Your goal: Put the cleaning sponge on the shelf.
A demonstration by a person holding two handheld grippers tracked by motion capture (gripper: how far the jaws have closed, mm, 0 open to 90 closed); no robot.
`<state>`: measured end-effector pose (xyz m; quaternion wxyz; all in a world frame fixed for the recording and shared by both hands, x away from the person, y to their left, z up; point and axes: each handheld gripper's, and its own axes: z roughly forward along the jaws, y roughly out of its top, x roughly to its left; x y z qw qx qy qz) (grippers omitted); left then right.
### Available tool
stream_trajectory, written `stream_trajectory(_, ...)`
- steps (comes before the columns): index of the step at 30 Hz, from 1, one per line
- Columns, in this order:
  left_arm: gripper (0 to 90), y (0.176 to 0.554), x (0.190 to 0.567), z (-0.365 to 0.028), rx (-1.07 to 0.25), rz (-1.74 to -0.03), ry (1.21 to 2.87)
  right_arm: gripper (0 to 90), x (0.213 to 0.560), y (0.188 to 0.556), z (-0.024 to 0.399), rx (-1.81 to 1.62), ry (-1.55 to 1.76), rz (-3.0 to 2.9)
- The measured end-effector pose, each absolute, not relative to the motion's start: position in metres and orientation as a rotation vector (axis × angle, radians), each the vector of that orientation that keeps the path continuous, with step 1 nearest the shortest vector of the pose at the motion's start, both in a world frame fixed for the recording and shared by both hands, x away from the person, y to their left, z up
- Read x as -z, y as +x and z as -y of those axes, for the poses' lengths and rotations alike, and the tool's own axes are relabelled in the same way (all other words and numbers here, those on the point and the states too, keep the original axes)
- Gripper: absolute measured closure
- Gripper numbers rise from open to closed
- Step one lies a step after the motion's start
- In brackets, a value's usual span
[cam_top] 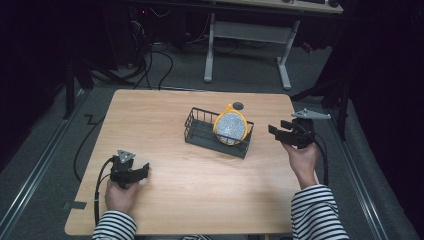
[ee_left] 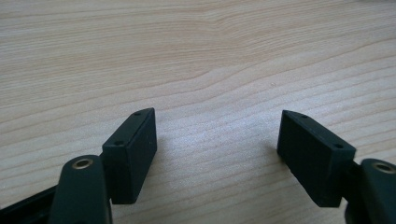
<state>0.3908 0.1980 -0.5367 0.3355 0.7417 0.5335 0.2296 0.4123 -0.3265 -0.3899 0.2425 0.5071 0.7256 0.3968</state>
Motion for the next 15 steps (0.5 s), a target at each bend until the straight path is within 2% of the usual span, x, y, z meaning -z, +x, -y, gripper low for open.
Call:
stream_trajectory(10, 28.8, 0.391, 0.537, -0.198, -0.599, -1.389, 1.939, 41.0, 0.388, 0.386, 0.337, -1.059, 1.377, -1.982)
stream_trajectory(15, 28.8, 0.39, 0.537, -0.198, -0.594, -1.389, 1.936, 41.0, 0.401, 0.375, 0.34, -1.08, 1.4, -1.993)
